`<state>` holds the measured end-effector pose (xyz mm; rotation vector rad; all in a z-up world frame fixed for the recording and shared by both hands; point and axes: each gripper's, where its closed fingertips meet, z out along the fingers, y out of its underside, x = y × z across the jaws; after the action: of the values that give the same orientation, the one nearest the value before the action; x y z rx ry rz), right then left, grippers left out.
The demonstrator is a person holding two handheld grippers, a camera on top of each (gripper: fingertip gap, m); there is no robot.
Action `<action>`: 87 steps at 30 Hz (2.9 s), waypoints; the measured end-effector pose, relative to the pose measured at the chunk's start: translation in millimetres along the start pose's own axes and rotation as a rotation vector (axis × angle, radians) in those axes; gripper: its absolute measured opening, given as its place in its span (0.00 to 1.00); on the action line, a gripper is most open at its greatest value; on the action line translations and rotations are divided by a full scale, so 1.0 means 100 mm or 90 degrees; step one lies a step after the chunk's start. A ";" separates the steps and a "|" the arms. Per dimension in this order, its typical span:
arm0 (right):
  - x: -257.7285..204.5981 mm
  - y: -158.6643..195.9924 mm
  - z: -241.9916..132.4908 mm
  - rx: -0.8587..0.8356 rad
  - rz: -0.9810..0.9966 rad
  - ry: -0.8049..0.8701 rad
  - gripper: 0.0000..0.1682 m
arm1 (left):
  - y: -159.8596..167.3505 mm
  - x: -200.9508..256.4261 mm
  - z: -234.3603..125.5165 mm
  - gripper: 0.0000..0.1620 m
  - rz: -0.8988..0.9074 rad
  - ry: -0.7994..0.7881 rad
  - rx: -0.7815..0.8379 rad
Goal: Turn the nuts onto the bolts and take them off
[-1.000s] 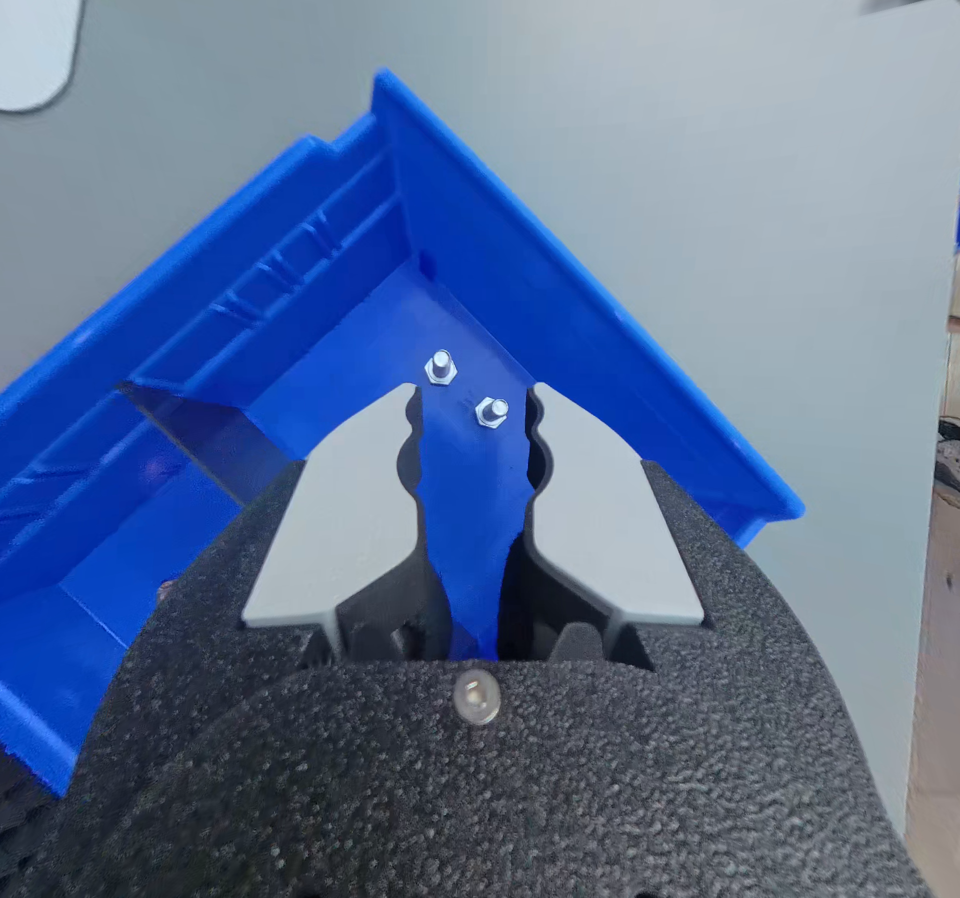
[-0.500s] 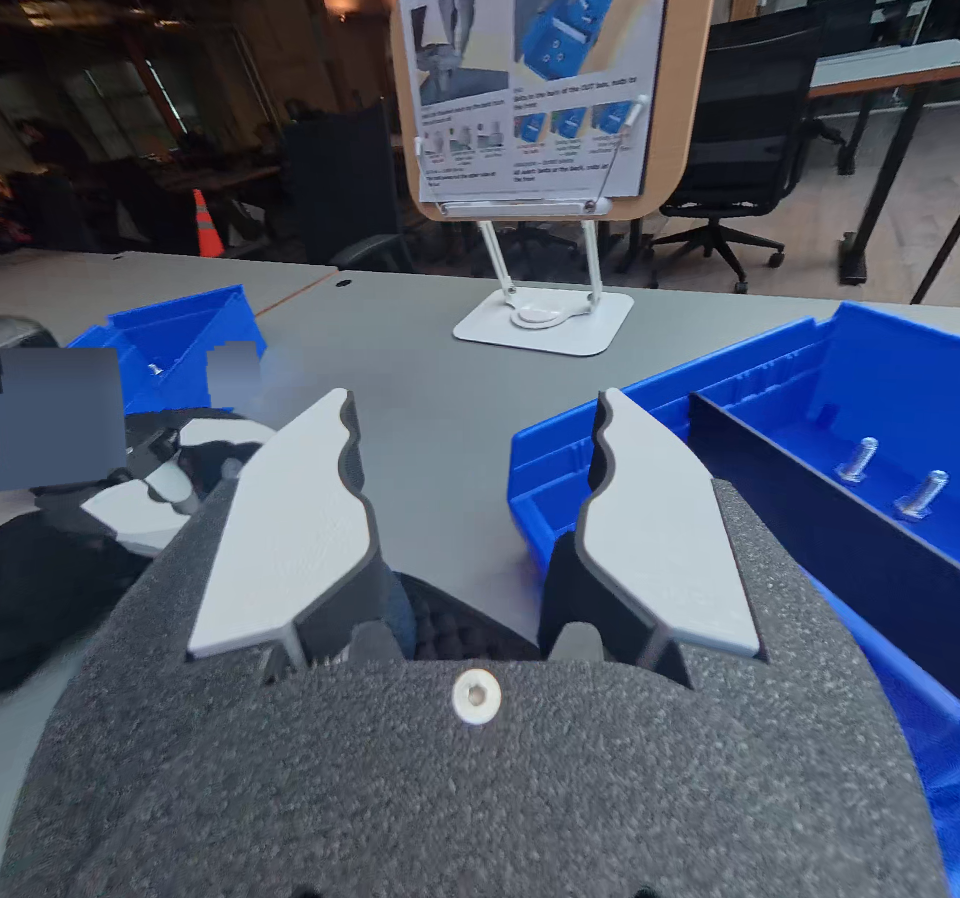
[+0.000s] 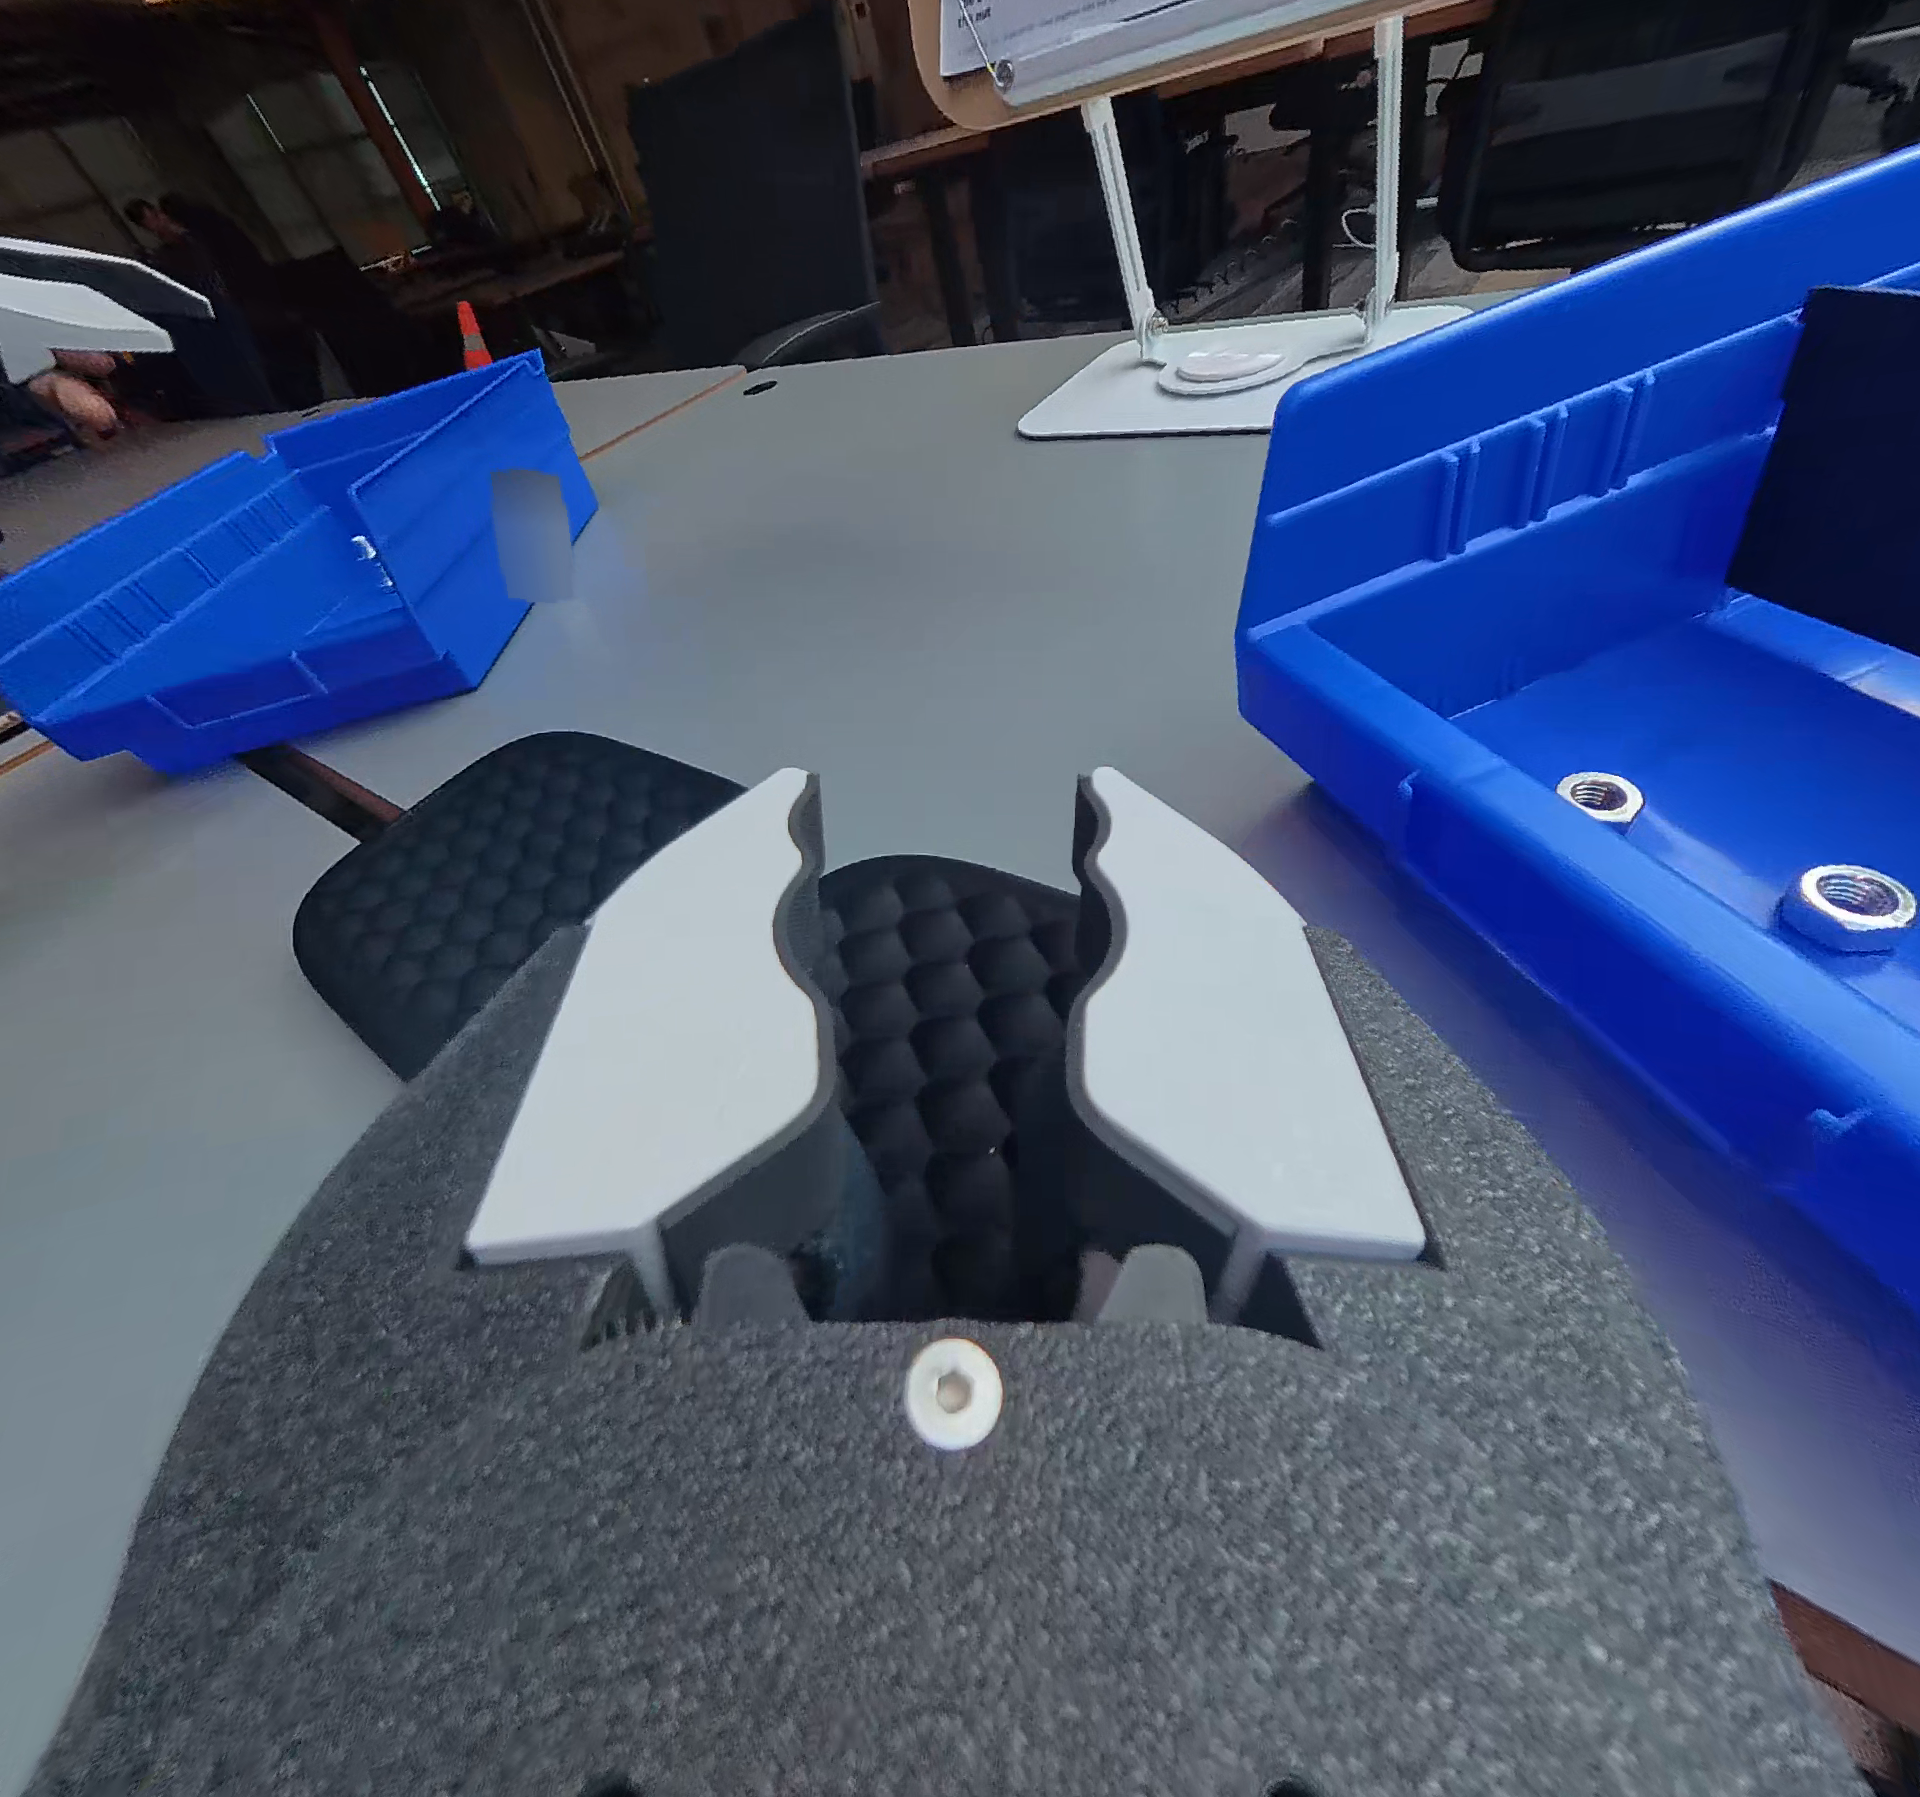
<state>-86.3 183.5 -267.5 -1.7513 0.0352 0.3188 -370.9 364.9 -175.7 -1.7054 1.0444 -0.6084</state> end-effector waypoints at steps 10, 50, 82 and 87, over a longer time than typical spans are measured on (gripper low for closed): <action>0.01 0.03 0.01 -0.007 0.026 -0.016 0.27 | 0.95 -1.74 -0.25 0.31 -0.004 -0.128 -0.460; 0.05 0.08 0.04 -0.025 0.051 -0.008 0.23 | 0.02 -0.08 0.78 0.11 0.333 0.147 -0.496; 0.07 0.10 0.05 -0.036 0.063 -0.004 0.23 | 0.79 1.68 1.82 0.12 0.562 0.325 -0.603; 0.07 0.10 0.06 -0.037 0.065 -0.004 0.23 | 0.70 1.71 1.81 0.20 0.521 0.326 -0.556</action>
<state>-82.8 187.9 -280.1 -1.8102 0.1113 0.4029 -167.4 297.6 -321.2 -1.5935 2.4593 -0.0054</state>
